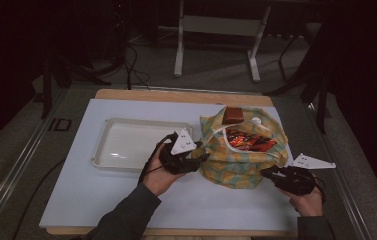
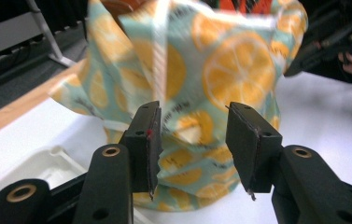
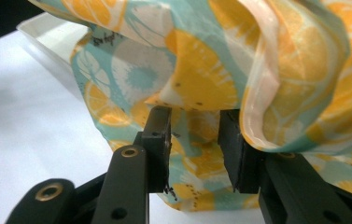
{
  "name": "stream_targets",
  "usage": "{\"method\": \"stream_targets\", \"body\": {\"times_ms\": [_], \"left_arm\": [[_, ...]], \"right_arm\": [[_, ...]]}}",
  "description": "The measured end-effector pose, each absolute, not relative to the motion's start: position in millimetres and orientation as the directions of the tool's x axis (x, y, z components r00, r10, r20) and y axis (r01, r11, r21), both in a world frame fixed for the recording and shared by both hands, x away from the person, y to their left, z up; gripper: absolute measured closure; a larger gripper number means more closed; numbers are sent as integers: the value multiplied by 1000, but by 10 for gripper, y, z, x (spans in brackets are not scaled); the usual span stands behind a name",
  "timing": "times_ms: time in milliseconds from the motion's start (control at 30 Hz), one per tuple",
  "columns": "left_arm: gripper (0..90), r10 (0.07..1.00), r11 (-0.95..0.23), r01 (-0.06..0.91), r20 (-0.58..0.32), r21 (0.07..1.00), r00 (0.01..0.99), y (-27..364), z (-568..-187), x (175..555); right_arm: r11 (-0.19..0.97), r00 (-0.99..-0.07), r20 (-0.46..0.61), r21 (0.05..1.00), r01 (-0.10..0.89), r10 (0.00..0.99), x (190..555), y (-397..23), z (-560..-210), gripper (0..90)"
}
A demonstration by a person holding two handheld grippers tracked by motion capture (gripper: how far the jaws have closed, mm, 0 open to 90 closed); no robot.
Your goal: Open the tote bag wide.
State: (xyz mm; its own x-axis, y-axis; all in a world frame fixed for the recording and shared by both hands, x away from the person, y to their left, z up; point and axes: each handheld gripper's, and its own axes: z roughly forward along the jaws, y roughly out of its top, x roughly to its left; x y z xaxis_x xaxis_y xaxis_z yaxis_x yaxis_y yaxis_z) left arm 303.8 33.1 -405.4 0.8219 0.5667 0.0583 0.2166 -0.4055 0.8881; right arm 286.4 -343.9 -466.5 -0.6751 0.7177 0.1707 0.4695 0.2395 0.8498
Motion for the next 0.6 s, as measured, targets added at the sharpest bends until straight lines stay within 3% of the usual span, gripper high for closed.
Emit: {"method": "stream_targets", "body": {"times_ms": [367,600], "left_arm": [[498,570,-405,205,71,891,819,155,-3716,3251],[478,558,-416,264,15,870,829,-47,-3664,3472]], "right_arm": [[292,-701,137,841,456,699,2857,-3361,-4677,875],[330,-726,120,832,446,677,2853,-3293,-4690,886]]}}
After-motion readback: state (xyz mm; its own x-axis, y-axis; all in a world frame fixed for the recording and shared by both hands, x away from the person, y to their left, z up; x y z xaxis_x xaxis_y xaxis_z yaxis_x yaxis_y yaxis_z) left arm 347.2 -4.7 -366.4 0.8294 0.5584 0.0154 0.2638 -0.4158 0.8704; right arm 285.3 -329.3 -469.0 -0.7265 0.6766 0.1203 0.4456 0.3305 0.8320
